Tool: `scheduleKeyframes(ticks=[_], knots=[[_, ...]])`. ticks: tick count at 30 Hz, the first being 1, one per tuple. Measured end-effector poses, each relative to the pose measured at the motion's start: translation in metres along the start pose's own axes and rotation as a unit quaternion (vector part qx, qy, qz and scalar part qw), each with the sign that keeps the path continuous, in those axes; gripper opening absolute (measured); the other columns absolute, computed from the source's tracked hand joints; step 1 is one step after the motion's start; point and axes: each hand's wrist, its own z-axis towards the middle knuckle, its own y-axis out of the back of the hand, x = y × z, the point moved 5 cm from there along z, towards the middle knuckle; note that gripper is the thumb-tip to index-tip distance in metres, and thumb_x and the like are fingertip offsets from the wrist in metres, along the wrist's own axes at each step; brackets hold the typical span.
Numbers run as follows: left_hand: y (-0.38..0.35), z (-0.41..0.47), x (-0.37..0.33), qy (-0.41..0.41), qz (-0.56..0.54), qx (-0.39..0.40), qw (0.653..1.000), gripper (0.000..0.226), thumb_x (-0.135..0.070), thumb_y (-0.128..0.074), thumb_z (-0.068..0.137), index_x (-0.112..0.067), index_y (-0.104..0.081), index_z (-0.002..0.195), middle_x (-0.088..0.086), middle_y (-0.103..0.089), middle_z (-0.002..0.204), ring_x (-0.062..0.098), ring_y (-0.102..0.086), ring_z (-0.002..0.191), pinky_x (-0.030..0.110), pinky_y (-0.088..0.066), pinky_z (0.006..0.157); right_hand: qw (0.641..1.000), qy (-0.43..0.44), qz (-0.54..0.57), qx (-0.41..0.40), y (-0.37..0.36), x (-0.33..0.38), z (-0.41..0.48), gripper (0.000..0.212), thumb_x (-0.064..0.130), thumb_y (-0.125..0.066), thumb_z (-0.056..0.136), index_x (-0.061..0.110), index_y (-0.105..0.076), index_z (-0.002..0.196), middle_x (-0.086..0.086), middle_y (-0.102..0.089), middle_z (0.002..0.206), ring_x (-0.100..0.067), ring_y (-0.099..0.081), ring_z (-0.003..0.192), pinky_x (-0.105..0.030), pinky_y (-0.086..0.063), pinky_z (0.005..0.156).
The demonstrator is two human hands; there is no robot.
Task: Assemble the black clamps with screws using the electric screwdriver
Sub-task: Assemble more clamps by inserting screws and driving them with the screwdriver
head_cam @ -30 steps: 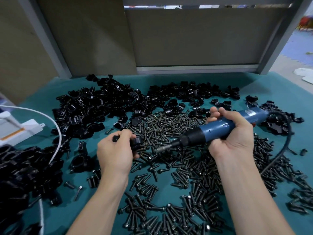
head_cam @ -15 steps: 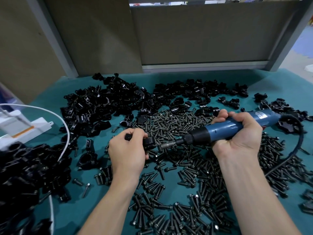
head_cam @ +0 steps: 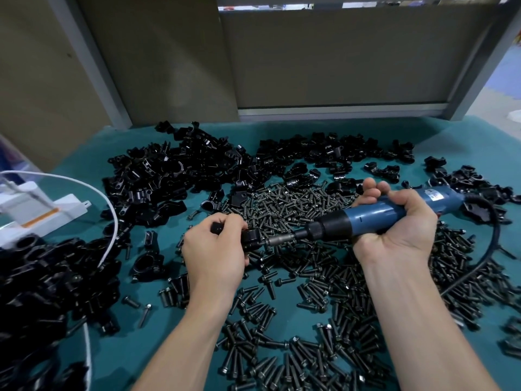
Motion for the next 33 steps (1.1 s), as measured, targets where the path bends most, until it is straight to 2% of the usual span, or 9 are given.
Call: scheduleKeyframes(ticks=[2, 4, 8, 12, 17, 21, 25, 30, 33], knots=[[0.000, -0.001, 0.000, -0.004, -0.002, -0.004, 1.000, 0.017, -0.032, -0.062, 0.075, -0.023, -0.073, 0.065, -0.009, -0.058, 0.049, 0.009, -0.054, 0.041, 0.026, -0.047, 0.041, 1.000, 0.001, 0.002, 0.001, 0.000, -0.001, -0.001, 0.018, 0.000, -0.055, 0.067, 0.005, -0.057, 0.084, -0.015, -0.068, 0.085, -0.016, -0.059, 0.060, -0.023, -0.052, 0.059], [0.001, -0.003, -0.002, -0.015, 0.009, -0.012, 1.000, 0.017, -0.028, -0.063, 0.079, -0.023, -0.072, 0.066, -0.007, -0.058, 0.049, 0.012, -0.055, 0.041, 0.028, -0.046, 0.040, 1.000, 0.001, 0.001, -0.002, 0.000, -0.001, -0.001, 0.010, -0.001, -0.051, 0.078, 0.006, -0.056, 0.084, -0.015, -0.068, 0.085, -0.016, -0.059, 0.060, -0.022, -0.052, 0.059], [0.004, -0.005, -0.007, -0.047, 0.050, -0.023, 0.997, 0.017, -0.031, -0.061, 0.081, -0.020, -0.068, 0.071, 0.001, -0.052, 0.051, 0.025, -0.053, 0.047, 0.040, -0.039, 0.044, 1.000, 0.005, -0.004, -0.001, -0.001, 0.000, -0.001, 0.012, 0.001, -0.047, 0.088, 0.007, -0.054, 0.081, -0.016, -0.068, 0.083, -0.016, -0.059, 0.059, -0.022, -0.052, 0.059], [0.004, -0.010, -0.013, -0.067, 0.064, -0.028, 0.995, 0.017, -0.030, -0.061, 0.083, -0.018, -0.068, 0.071, 0.006, -0.049, 0.050, 0.045, -0.053, 0.049, 0.053, -0.043, 0.042, 1.000, 0.017, -0.007, 0.008, -0.002, 0.000, -0.002, 0.014, -0.002, -0.047, 0.088, 0.008, -0.051, 0.079, -0.016, -0.066, 0.081, -0.016, -0.059, 0.058, -0.023, -0.052, 0.058], [0.004, -0.009, -0.010, -0.042, 0.039, -0.028, 0.998, 0.019, -0.036, -0.060, 0.074, -0.023, -0.071, 0.067, 0.003, -0.052, 0.049, 0.026, -0.050, 0.047, 0.055, -0.044, 0.042, 1.000, 0.018, -0.003, 0.020, -0.003, -0.001, -0.001, 0.016, -0.003, -0.046, 0.088, 0.009, -0.050, 0.078, -0.013, -0.065, 0.077, -0.015, -0.058, 0.058, -0.022, -0.051, 0.058], [0.003, -0.006, -0.005, -0.026, 0.026, -0.030, 0.999, 0.018, -0.033, -0.061, 0.074, -0.025, -0.072, 0.063, -0.004, -0.050, 0.045, 0.023, -0.050, 0.045, 0.045, -0.042, 0.042, 0.999, 0.018, 0.002, 0.026, -0.004, -0.004, -0.001, 0.016, -0.003, -0.047, 0.088, 0.009, -0.051, 0.077, -0.013, -0.065, 0.076, -0.015, -0.058, 0.058, -0.022, -0.052, 0.058], [0.003, -0.002, 0.002, -0.010, 0.016, -0.033, 0.999, 0.020, -0.029, -0.061, 0.074, -0.022, -0.069, 0.057, -0.002, -0.050, 0.046, 0.021, -0.048, 0.043, 0.036, -0.039, 0.046, 0.999, 0.017, 0.000, 0.037, -0.005, -0.005, -0.002, 0.016, -0.002, -0.046, 0.088, 0.009, -0.051, 0.077, -0.011, -0.064, 0.075, -0.014, -0.058, 0.058, -0.022, -0.052, 0.058], [0.001, -0.001, 0.011, 0.022, -0.009, -0.023, 0.999, 0.022, -0.020, -0.064, 0.078, -0.006, -0.064, 0.061, 0.002, -0.052, 0.043, 0.020, -0.047, 0.034, 0.030, -0.038, 0.041, 0.998, 0.025, -0.001, 0.061, -0.010, -0.004, -0.004, 0.019, -0.001, -0.042, 0.090, 0.009, -0.051, 0.077, -0.009, -0.063, 0.073, -0.014, -0.057, 0.058, -0.022, -0.050, 0.057], [0.000, -0.002, 0.012, 0.027, -0.018, -0.016, 0.999, 0.026, -0.022, -0.063, 0.075, -0.001, -0.058, 0.059, 0.005, -0.050, 0.045, 0.020, -0.046, 0.033, 0.029, -0.035, 0.040, 0.997, 0.025, 0.000, 0.068, -0.011, -0.003, -0.004, 0.019, -0.001, -0.040, 0.090, 0.009, -0.051, 0.078, -0.009, -0.064, 0.073, -0.013, -0.057, 0.058, -0.021, -0.050, 0.057]])
